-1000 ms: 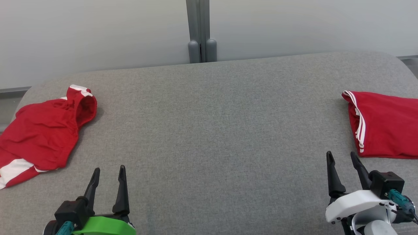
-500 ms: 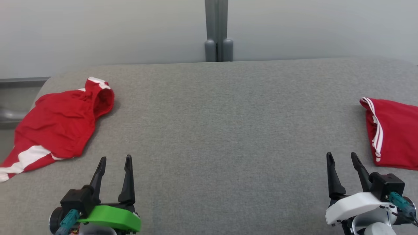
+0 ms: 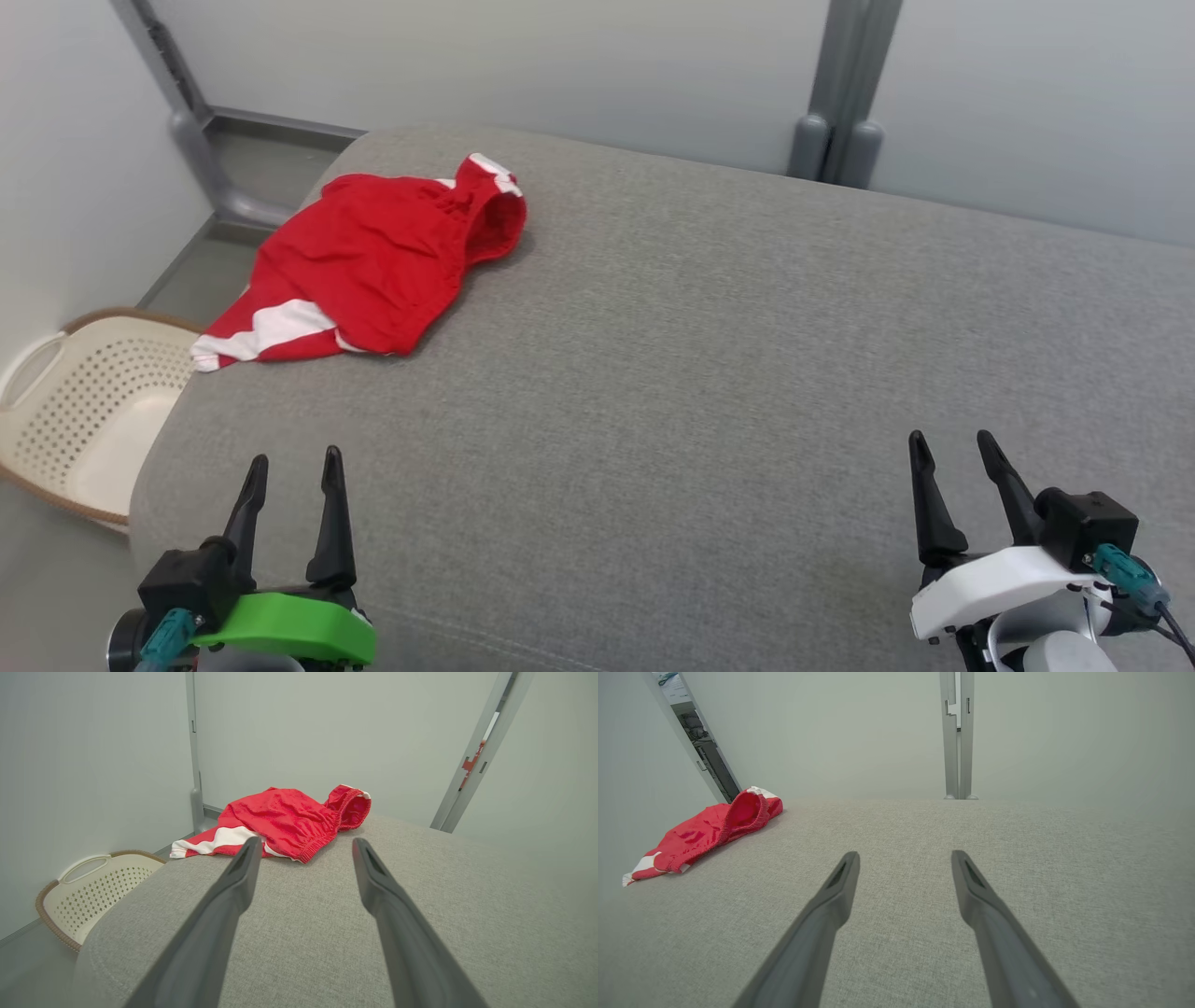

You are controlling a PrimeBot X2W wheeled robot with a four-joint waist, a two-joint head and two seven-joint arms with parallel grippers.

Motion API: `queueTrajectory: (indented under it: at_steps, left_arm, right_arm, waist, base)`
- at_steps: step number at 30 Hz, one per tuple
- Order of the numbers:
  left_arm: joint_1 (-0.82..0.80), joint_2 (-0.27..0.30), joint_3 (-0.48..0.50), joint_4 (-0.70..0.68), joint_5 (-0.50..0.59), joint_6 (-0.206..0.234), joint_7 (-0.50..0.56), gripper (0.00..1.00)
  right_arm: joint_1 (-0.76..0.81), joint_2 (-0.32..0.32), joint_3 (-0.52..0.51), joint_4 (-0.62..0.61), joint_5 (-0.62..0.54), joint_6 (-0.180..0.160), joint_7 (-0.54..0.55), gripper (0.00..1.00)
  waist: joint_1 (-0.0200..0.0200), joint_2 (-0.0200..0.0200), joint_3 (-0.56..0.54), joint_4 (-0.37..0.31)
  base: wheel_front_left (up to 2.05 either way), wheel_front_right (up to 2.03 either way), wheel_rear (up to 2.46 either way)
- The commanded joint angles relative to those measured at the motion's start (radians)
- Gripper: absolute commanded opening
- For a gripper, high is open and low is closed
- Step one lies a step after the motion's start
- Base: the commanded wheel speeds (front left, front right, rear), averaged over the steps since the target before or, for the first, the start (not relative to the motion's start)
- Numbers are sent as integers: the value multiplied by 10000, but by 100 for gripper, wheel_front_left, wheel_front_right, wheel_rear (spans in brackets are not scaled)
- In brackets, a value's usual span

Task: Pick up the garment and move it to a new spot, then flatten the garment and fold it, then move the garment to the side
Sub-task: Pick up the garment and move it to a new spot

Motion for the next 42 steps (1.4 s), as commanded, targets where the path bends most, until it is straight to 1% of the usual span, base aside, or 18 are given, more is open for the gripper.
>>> queueTrajectory:
  at_steps: [1, 3, 6, 15, 22, 26, 32, 38, 42]
  left_arm:
    - [126, 20, 82, -37, 4, 19, -3, 100]
    - [205, 18, 214, -66, 26, 34, -3, 100]
    - [318, 21, 480, -226, -124, 145, -3, 100]
    - [554, 20, 796, -572, -250, 304, -2, 100]
    - [0, 20, 738, -243, -130, 233, -3, 100]
    - [-816, 24, 618, 654, -379, 210, -3, 100]
    - [-2667, 53, 994, 2395, -703, 342, 2, 100]
    - [-4753, 371, 1328, 4519, -1349, 223, 316, 100]
    - [-6016, 592, 1490, 5702, -1944, 110, 883, 100]
  right_arm:
    - [25, -25, -23, 23, 113, 2, -46, 100]
    - [68, -26, -30, 101, 102, 2, -42, 100]
    - [-131, -21, 151, 176, 87, 2, 15, 100]
    - [-561, -29, 509, 443, 100, 2, 4, 100]
    - [-239, -27, 273, 442, 181, 2, -69, 100]
    - [-106, -26, 112, 145, 32, 2, -92, 100]
    - [-157, -35, 264, -538, -396, 2, 434, 100]
    - [-496, -459, 485, -1727, -708, 2, 1249, 100]
    - [-579, -779, 498, -2807, -842, 2, 1828, 100]
  waist:
    - [0, 0, 76, 1333]
    - [0, 0, 75, 1647]
    - [0, 0, 189, 1783]
    - [0, 0, 309, 1841]
    - [0, 0, 308, 1768]
    - [0, 0, 467, 1614]
    - [0, 0, 1167, 854]
    - [0, 0, 2231, -153]
    - [0, 0, 3131, -701]
  base:
    - [0, 0, 0]
    - [0, 0, 0]
    - [0, 0, 0]
    - [0, 0, 0]
    - [0, 0, 0]
    - [0, 0, 0]
    - [0, 0, 0]
    - [0, 0, 0]
    - [0, 0, 0]
